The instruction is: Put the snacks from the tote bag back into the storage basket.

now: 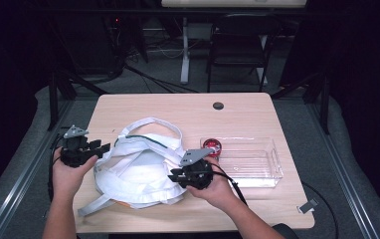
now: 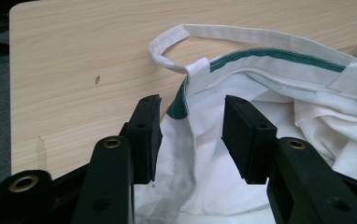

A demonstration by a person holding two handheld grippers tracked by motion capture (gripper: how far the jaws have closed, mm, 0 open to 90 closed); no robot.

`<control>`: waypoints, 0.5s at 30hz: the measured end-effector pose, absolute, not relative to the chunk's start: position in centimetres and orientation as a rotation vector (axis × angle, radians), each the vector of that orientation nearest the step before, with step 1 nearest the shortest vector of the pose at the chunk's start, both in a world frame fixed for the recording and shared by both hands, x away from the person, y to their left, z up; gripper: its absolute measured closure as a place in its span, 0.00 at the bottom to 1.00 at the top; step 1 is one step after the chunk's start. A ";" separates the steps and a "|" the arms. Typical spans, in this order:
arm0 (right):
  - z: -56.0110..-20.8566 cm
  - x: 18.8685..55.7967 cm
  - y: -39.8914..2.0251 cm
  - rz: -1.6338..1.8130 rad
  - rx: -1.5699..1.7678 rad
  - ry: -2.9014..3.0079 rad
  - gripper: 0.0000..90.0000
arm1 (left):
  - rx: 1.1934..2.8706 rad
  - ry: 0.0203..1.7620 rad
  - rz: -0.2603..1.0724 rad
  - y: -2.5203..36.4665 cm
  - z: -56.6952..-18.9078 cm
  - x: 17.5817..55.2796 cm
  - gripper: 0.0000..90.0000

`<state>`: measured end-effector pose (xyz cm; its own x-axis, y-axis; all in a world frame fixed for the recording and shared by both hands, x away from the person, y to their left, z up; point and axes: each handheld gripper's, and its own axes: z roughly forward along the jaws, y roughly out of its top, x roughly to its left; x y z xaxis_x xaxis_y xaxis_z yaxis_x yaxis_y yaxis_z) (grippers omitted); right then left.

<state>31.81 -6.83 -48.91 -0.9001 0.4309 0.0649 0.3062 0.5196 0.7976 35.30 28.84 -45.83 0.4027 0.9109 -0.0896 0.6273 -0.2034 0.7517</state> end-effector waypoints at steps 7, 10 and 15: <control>-49.2 31.9 -7.1 1.318 0.641 2.621 0.81 | 1.924 1.313 0.494 28.9 -45.7 35.3 0.63; -49.3 32.0 -7.2 1.318 0.649 2.623 0.80 | 1.928 1.314 0.493 28.9 -45.8 35.3 0.63; -49.0 32.3 -7.8 1.340 0.681 2.609 0.79 | 1.927 1.312 0.493 28.9 -45.8 35.3 0.62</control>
<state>32.29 -7.79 -49.02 -0.8895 0.4484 0.0874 0.3322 0.5036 0.7975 35.31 28.87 -45.80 0.4030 0.9108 -0.0899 0.6258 -0.2025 0.7533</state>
